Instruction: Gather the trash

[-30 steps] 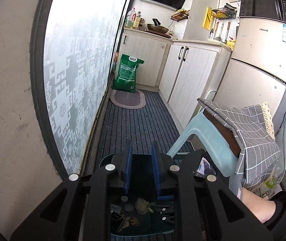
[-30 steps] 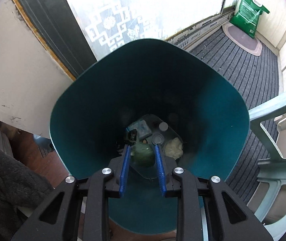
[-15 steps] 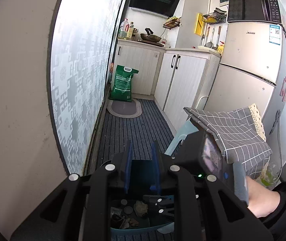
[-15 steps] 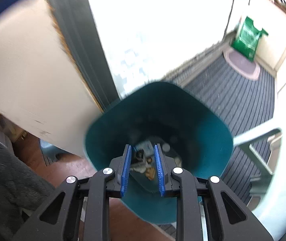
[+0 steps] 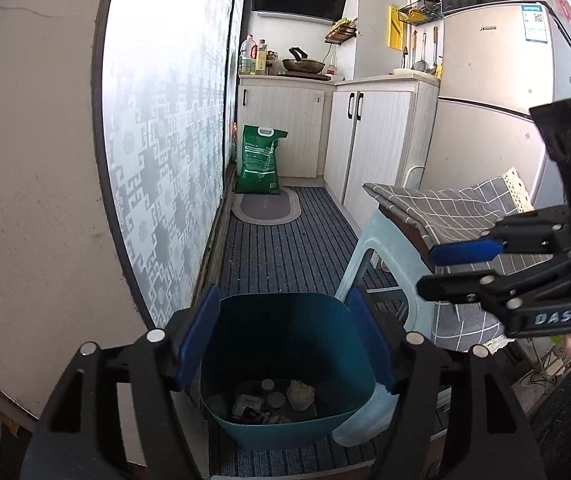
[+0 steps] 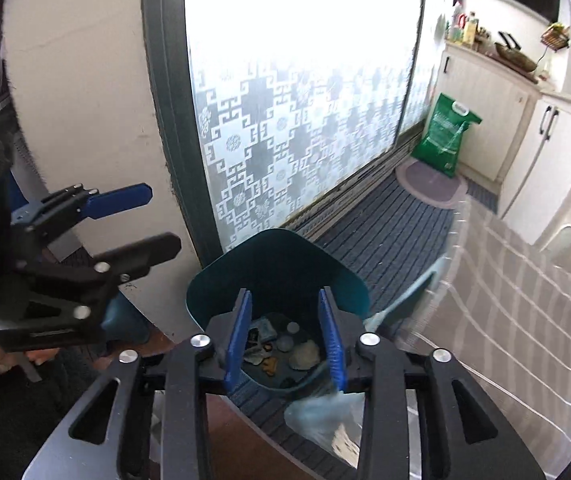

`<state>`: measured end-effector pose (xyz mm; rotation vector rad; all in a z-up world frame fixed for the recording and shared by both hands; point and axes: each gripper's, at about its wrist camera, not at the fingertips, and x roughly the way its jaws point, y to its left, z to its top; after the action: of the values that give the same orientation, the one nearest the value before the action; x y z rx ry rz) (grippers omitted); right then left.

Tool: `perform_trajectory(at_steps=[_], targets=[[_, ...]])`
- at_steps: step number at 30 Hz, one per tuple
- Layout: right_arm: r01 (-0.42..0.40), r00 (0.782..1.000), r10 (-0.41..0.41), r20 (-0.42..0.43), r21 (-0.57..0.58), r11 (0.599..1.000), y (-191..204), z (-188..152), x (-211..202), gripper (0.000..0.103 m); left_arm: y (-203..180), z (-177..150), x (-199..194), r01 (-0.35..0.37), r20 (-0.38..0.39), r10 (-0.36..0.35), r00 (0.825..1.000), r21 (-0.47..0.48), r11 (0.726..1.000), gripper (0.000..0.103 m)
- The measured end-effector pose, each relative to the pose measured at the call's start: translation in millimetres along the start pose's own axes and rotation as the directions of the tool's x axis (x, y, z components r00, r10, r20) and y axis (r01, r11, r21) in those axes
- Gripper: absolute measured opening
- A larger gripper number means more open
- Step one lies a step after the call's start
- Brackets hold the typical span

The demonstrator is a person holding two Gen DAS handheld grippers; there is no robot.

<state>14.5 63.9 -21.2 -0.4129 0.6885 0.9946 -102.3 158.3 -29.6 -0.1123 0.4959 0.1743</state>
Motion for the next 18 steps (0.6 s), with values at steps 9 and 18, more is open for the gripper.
perform_trajectory(at_steps=[9,18], targets=[[0.112,0.989,-0.119,0.089,0.085,0.99,-33.8,-39.1,-103.3,0.086,-27.8,-3.6,3.1,-0.005,-0.008,0.005,1.0,0.013,1.0,0.098],[0.151,0.961,-0.19,0.202,0.194,0.969,-56.3,-79.5,-150.7,0.1,-42.2,-5.5,1.2,-0.054,0.02,0.053,0.998,0.037,0.998,0.1]])
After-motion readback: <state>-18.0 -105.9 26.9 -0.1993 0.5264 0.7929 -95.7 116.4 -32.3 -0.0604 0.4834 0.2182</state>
